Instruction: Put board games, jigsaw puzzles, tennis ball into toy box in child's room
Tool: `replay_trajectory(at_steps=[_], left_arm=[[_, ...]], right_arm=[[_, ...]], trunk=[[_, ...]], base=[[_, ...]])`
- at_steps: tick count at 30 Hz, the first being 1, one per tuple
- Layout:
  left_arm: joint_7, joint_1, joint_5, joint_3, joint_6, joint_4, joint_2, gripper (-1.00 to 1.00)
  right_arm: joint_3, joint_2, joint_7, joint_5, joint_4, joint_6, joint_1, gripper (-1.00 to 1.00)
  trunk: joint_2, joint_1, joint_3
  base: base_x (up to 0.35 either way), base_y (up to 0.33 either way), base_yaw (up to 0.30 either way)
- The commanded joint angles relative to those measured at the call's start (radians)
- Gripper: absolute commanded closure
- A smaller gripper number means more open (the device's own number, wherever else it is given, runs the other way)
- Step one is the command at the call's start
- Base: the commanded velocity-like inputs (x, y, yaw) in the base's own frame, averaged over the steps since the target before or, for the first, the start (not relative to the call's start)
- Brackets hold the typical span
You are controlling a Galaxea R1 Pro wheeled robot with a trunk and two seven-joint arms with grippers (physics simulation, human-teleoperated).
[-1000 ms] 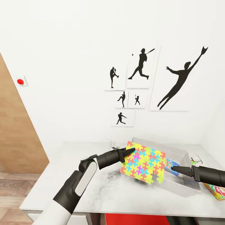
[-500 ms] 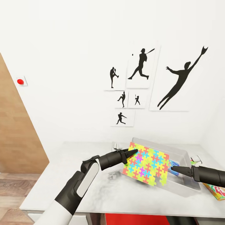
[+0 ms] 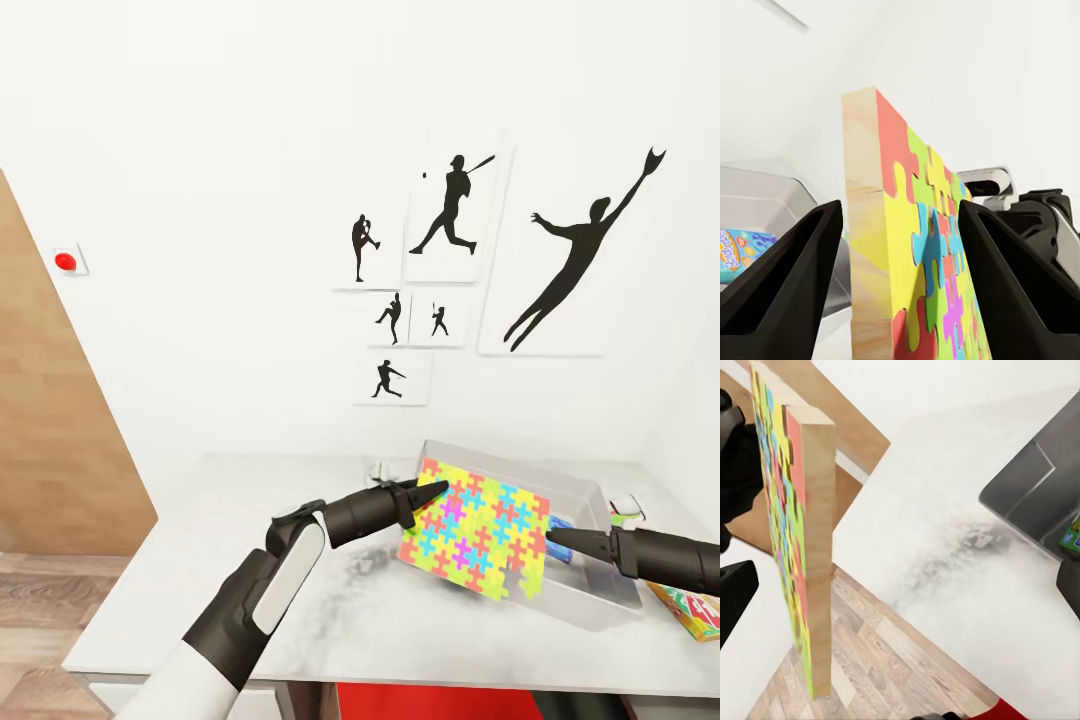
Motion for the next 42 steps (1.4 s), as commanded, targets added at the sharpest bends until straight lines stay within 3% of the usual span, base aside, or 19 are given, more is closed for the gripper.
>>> replay_trajectory(at_steps=[1, 9, 15, 21, 27, 42], left_arm=[[0.001, -0.001, 0.009, -0.004, 0.006, 0.003, -0.001, 1.00], [0.009, -0.002, 0.007, -0.018, -0.009, 0.013, -0.004, 1.00], [0.058, -0.002, 0.011, -0.023, -0.026, 0.018, -0.006, 1.00], [0.091, -0.002, 0.015, -0.024, -0.038, 0.021, -0.009, 1.00], [0.102, -0.002, 0.018, -0.025, -0.042, 0.022, -0.010, 1.00], [0.098, -0.002, 0.023, -0.026, -0.043, 0.022, -0.011, 1.00]], right_arm=[[0.000, 0.000, 0.003, -0.001, 0.000, 0.006, -0.001, -1.00], [0.013, 0.002, 0.020, -0.002, -0.001, 0.006, -0.005, -1.00], [0.038, 0.004, 0.032, -0.003, -0.001, 0.006, -0.011, -1.00], [0.051, 0.023, 0.035, -0.002, -0.001, 0.006, -0.013, -1.00], [0.065, 0.039, 0.036, -0.002, -0.001, 0.006, -0.016, -1.00], [0.088, 0.045, 0.036, -0.001, -0.002, 0.006, -0.021, -1.00]], trunk=[[-0.002, 0.001, -0.002], [-0.002, 0.001, -0.002], [-0.002, 0.001, -0.002], [-0.002, 0.001, -0.002], [-0.002, 0.001, -0.002], [-0.002, 0.001, -0.002]], base=[[0.000, 0.000, 0.000], [0.000, 0.000, 0.000], [0.000, 0.000, 0.000], [0.000, 0.000, 0.000], [0.000, 0.000, 0.000], [0.000, 0.000, 0.000]])
